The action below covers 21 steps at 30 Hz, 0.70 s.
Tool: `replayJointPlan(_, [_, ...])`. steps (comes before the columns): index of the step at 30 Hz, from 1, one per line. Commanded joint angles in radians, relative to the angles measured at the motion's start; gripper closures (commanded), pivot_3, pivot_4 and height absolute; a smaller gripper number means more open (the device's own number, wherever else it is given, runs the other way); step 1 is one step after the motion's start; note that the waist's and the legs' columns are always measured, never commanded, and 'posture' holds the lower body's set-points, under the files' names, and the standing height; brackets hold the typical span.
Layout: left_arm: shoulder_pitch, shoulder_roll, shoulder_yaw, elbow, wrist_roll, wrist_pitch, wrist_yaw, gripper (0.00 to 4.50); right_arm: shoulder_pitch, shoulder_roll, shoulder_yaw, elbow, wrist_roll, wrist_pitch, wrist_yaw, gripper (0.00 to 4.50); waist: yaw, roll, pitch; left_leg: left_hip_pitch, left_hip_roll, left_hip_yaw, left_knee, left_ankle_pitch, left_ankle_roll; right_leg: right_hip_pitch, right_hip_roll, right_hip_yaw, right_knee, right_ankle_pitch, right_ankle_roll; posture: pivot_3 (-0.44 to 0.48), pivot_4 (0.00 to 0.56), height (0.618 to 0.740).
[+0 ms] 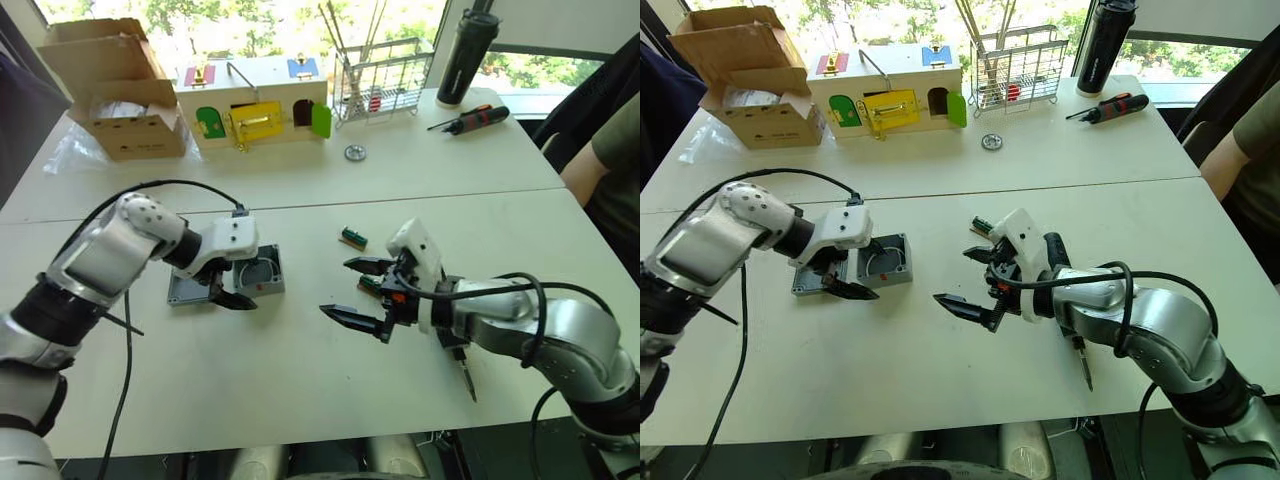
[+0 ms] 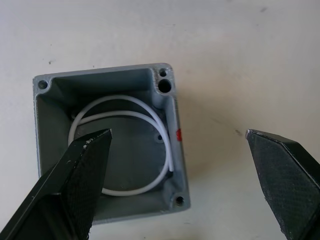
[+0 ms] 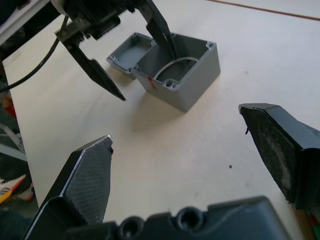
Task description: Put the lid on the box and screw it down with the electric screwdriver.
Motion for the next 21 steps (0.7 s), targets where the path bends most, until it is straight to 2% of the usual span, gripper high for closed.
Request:
replayJointPlan(1, [-0.017,-0.024,-0.012,0.034,0.055,-0.037,-0.021,0.09,-0.004,0.034,-0.019,-0.036,-0.026,0.008,-0.021,0.00,-0.001,0.000,0.000,0.000,0.000,0.000,0.000,0.000,0.000,0.000,0.000,0.000,0.000,0.000,0.000,0.000,0.150,0.740])
replayJointPlan(4, [-0.018,-0.045,-0.010,0.047,0.074,-0.051,-0.038,0.09,-0.007,0.051,-0.037,-0.039,-0.032,0.027,-0.030,0.00,0.000,0.000,0.000,0.000,0.000,0.000,0.000,0.001,-0.001,0.000,0.000,0.000,0.001,0.000,0.000,0.000,0.150,0.740])
replayJointPlan(6, [-0.018,-0.058,-0.016,0.061,0.096,-0.068,-0.047,0.61,-0.004,0.062,-0.046,-0.033,-0.043,0.031,-0.034,0.00,-0.001,0.000,0.000,0.000,0.000,-0.001,0.000,0.001,-0.001,0.000,0.000,0.000,0.001,0.000,0.000,0.000,0.150,0.740])
replayJointPlan(8, [-0.017,-0.078,-0.018,0.082,0.118,-0.084,-0.043,1.41,0.004,0.069,-0.053,-0.029,-0.053,0.032,-0.033,0.00,0.000,0.000,0.000,0.000,0.000,-0.001,0.000,0.001,-0.001,0.000,0.000,0.000,0.001,0.000,0.000,0.000,0.150,0.740])
replayJointPlan(12, [-0.021,-0.103,-0.006,0.106,0.138,-0.103,-0.052,3.57,0.038,0.064,-0.067,-0.054,-0.055,0.042,-0.019,0.00,0.000,0.000,0.000,0.000,0.000,-0.001,0.000,0.001,-0.001,0.000,0.000,0.000,0.001,0.000,0.000,0.000,0.150,0.740])
replayJointPlan(14, [-0.024,-0.115,-0.001,0.116,0.146,-0.115,-0.054,4.44,0.058,0.057,-0.075,-0.070,-0.052,0.046,-0.010,0.00,0.005,0.000,0.000,0.000,0.000,-0.001,0.001,0.001,-0.001,0.000,0.000,-0.001,0.002,0.000,0.000,0.000,0.150,0.740])
replayJointPlan(17, [-0.036,-0.131,0.005,0.136,0.156,-0.162,-0.068,4.44,0.083,0.038,-0.078,-0.093,-0.054,0.053,0.011,0.00,0.004,0.000,0.000,0.000,-0.001,-0.002,0.002,0.001,-0.001,0.001,0.000,-0.001,0.002,0.000,0.000,0.000,0.150,0.740])
replayJointPlan(21, [-0.101,-0.167,0.036,0.194,0.107,-0.328,-0.168,4.44,0.147,-0.028,-0.118,-0.152,-0.012,0.069,0.072,0.00,0.008,-0.001,0.000,0.000,-0.001,-0.003,0.002,0.001,-0.001,0.001,0.000,-0.002,0.002,0.000,0.000,0.000,0.150,0.740])
